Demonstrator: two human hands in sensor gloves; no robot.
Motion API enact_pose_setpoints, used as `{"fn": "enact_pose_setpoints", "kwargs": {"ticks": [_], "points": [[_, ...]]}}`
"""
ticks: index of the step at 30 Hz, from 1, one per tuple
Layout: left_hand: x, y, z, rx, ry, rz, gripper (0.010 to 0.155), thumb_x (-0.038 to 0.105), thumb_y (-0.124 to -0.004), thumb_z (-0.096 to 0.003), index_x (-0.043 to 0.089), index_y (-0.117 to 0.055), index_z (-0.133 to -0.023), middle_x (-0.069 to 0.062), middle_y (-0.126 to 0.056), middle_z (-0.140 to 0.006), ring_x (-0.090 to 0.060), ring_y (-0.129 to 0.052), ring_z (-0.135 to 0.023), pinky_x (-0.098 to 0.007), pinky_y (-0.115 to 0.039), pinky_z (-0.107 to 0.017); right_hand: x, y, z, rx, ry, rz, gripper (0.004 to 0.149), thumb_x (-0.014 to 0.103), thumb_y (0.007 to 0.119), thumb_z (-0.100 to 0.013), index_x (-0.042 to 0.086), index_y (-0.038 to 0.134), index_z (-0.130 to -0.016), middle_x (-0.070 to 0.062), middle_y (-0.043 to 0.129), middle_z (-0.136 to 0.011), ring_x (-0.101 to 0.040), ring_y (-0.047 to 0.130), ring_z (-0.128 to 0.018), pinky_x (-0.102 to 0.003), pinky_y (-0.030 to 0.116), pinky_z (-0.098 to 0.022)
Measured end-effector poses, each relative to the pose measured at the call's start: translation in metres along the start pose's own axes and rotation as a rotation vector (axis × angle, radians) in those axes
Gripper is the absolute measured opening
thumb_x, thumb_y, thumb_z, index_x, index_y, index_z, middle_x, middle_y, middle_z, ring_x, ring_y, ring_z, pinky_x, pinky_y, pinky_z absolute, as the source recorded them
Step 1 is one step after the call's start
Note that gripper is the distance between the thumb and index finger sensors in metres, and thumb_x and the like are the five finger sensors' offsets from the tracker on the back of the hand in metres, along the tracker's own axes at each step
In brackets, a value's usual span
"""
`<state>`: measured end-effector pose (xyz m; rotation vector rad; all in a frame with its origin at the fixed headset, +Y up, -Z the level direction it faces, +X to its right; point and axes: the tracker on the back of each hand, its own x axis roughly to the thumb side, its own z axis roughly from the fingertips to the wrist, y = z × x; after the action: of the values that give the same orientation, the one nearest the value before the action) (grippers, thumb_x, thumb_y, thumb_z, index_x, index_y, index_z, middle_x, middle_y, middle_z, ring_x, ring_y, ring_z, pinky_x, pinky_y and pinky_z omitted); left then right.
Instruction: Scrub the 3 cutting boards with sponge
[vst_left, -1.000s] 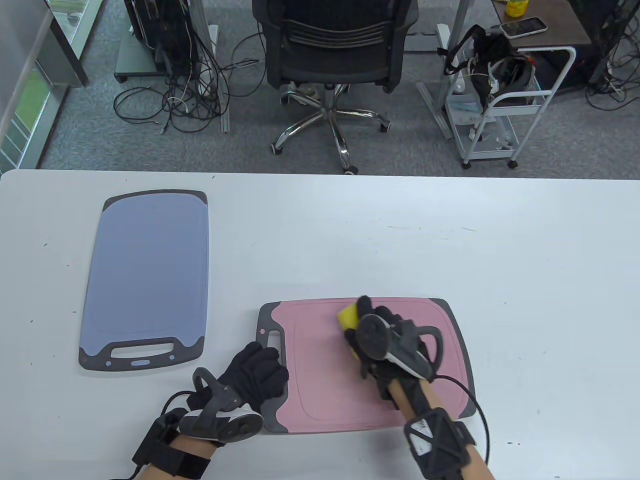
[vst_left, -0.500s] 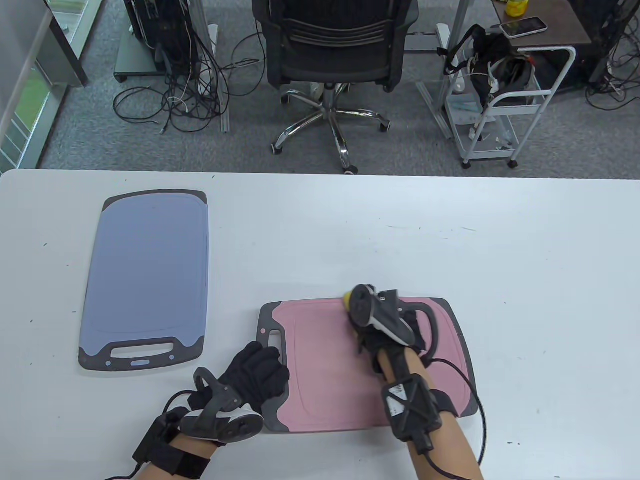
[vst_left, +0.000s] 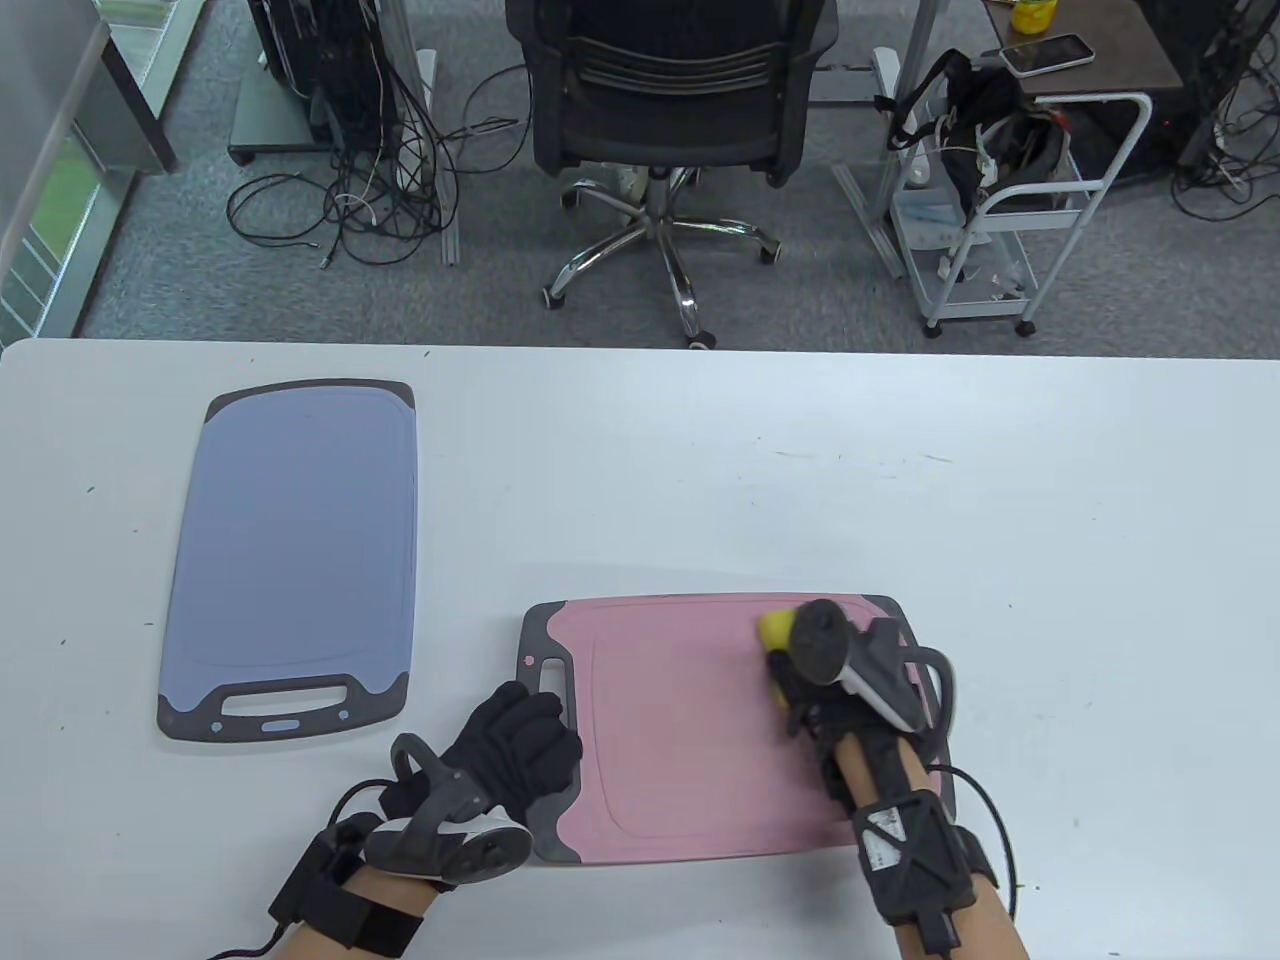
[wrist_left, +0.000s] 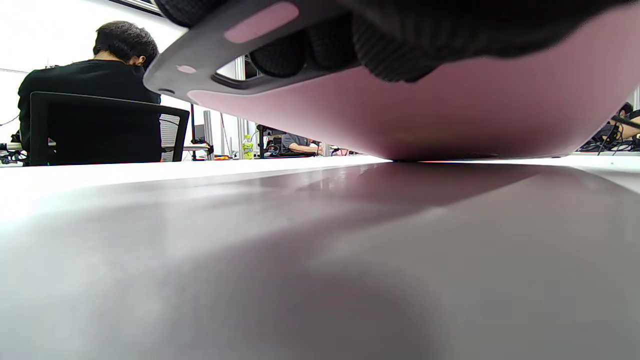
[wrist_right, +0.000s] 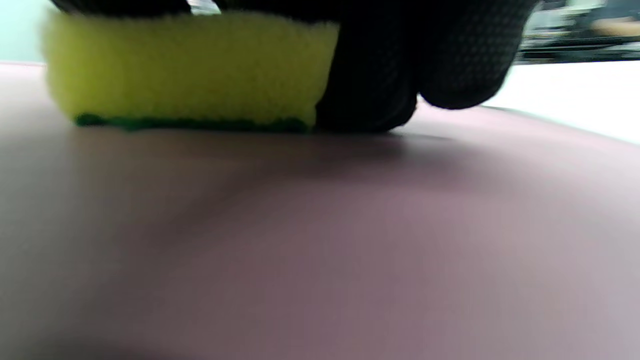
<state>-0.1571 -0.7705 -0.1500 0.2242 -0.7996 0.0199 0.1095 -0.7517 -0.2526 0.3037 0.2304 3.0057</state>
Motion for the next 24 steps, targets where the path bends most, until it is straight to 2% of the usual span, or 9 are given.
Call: {"fn": "enact_pose_setpoints", "kwargs": {"ticks": [3, 4, 6, 8, 11, 15, 19, 21, 24], "points": [[0.000, 0.000, 0.000, -0.002, 0.001, 0.001, 0.046, 0.039, -0.080, -0.0584, 0.028, -0.057, -0.097, 0.004, -0.072, -0.097, -0.026, -0.071, -0.104, -0.058, -0.057, -0.078, 0.077, 0.001, 0.013, 0.014, -0.268, 0.068, 0.071, 0.056, 0.070, -0.047, 0.016, 0.060, -0.104, -0.012, 0.077, -0.084, -0.022, 0.088, -0.057, -0.045, 0.077, -0.050], [0.000, 0.000, 0.000, -0.001, 0.000, -0.001, 0.046, 0.039, -0.080, -0.0584, 0.028, -0.057, -0.097, 0.004, -0.072, -0.096, -0.026, -0.071, -0.104, -0.058, -0.057, -0.078, 0.093, 0.002, 0.018, 0.006, -0.315, 0.092, 0.071, 0.057, 0.069, -0.047, 0.017, 0.060, -0.105, -0.011, 0.077, -0.084, -0.022, 0.088, -0.058, -0.045, 0.077, -0.051], [0.001, 0.000, 0.000, -0.001, -0.003, -0.007, 0.045, 0.039, -0.080, -0.0582, 0.027, -0.058, -0.096, 0.004, -0.072, -0.096, -0.026, -0.071, -0.103, -0.058, -0.058, -0.077, 0.105, 0.003, 0.023, -0.004, -0.344, 0.126, 0.071, 0.056, 0.069, -0.048, 0.016, 0.059, -0.105, -0.011, 0.077, -0.085, -0.022, 0.088, -0.058, -0.045, 0.077, -0.051], [0.002, 0.000, 0.000, -0.003, -0.006, -0.006, 0.046, 0.039, -0.080, -0.0584, 0.027, -0.057, -0.097, 0.004, -0.072, -0.096, -0.026, -0.071, -0.103, -0.058, -0.058, -0.077, 0.097, 0.002, 0.022, 0.001, -0.317, 0.139, 0.070, 0.057, 0.069, -0.048, 0.019, 0.058, -0.105, -0.009, 0.077, -0.085, -0.021, 0.088, -0.059, -0.044, 0.078, -0.051], [0.002, 0.000, 0.000, -0.003, -0.008, -0.007, 0.047, 0.039, -0.080, -0.0586, 0.027, -0.056, -0.097, 0.004, -0.072, -0.097, -0.027, -0.071, -0.103, -0.058, -0.058, -0.077, 0.056, 0.001, 0.019, -0.004, -0.162, 0.125, 0.069, 0.055, 0.071, -0.047, 0.018, 0.061, -0.104, -0.010, 0.079, -0.084, -0.023, 0.089, -0.057, -0.046, 0.078, -0.049], [0.002, 0.000, -0.001, -0.009, -0.007, -0.002, 0.047, 0.039, -0.080, -0.0585, 0.027, -0.056, -0.097, 0.004, -0.071, -0.097, -0.027, -0.070, -0.104, -0.058, -0.057, -0.078, -0.038, 0.004, 0.028, 0.003, 0.127, 0.096, 0.069, 0.054, 0.071, -0.047, 0.017, 0.061, -0.104, -0.011, 0.079, -0.083, -0.024, 0.089, -0.057, -0.047, 0.077, -0.049], [0.003, -0.001, -0.003, -0.028, -0.004, -0.004, 0.047, 0.039, -0.079, -0.0588, 0.027, -0.055, -0.097, 0.004, -0.070, -0.097, -0.027, -0.068, -0.104, -0.058, -0.055, -0.078, -0.133, 0.010, 0.051, -0.005, 0.466, 0.046, 0.069, 0.053, 0.071, -0.047, 0.014, 0.063, -0.103, -0.013, 0.080, -0.082, -0.024, 0.089, -0.056, -0.047, 0.077, -0.049], [0.004, 0.000, -0.003, -0.027, -0.007, -0.016, 0.047, 0.039, -0.079, -0.0587, 0.027, -0.055, -0.097, 0.004, -0.070, -0.097, -0.027, -0.068, -0.104, -0.058, -0.055, -0.078, -0.158, 0.013, 0.060, 0.005, 0.583, -0.027, 0.069, 0.053, 0.072, -0.047, 0.013, 0.062, -0.103, -0.013, 0.078, -0.082, -0.024, 0.089, -0.056, -0.047, 0.077, -0.048], [0.006, 0.000, -0.003, -0.023, -0.007, -0.028, 0.047, 0.039, -0.079, -0.0586, 0.027, -0.055, -0.097, 0.004, -0.070, -0.097, -0.027, -0.069, -0.104, -0.058, -0.056, -0.078, -0.151, 0.012, 0.054, 0.025, 0.584, -0.015, 0.070, 0.050, 0.072, -0.048, 0.008, 0.062, -0.103, -0.016, 0.079, -0.083, -0.026, 0.089, -0.056, -0.048, 0.077, -0.048]]}}
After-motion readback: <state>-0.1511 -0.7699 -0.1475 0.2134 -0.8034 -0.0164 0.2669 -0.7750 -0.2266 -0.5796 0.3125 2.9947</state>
